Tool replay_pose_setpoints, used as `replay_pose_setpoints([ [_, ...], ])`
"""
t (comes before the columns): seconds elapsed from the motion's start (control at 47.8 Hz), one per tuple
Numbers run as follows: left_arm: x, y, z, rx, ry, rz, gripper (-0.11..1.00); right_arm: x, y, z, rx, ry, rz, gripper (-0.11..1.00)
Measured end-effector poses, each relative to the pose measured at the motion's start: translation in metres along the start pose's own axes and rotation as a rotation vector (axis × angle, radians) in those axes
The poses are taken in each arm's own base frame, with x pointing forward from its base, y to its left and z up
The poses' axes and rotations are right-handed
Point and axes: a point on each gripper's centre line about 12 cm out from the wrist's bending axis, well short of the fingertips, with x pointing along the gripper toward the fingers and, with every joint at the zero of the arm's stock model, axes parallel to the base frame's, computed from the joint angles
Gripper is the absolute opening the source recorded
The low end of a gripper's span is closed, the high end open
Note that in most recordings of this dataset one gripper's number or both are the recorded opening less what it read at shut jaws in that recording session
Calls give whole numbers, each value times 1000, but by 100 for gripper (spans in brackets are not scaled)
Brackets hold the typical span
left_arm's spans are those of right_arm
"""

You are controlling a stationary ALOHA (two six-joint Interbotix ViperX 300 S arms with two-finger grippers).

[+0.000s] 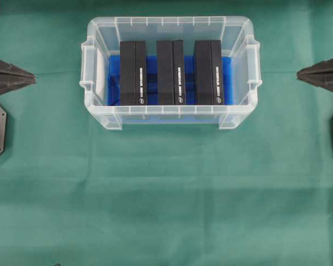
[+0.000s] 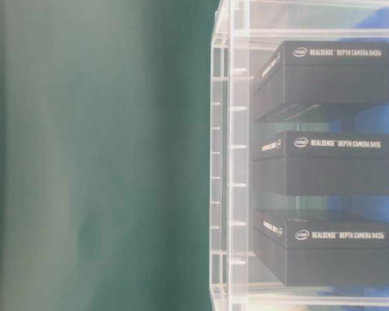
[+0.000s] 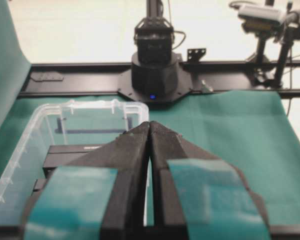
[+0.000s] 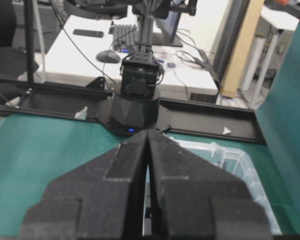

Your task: Take the box out of the case with the left arm.

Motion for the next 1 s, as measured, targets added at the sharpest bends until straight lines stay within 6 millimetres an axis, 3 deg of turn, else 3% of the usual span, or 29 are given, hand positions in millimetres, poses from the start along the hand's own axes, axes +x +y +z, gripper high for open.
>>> replay_pose_setpoints([
  [0.335, 0, 1, 1, -23, 110, 2, 2, 2, 0, -11, 113, 160, -15, 3],
  [0.502, -2, 1, -1, -77, 368, 17, 2, -4, -1, -17, 133, 383, -41, 3],
  [0.775, -11, 2, -13, -155, 935, 79, 2, -15, -2, -31, 123, 855, -92, 3],
  [1.005, -12, 2, -20, -174, 1090, 104, 2, -19, -3, -40, 110, 1110, -126, 3],
])
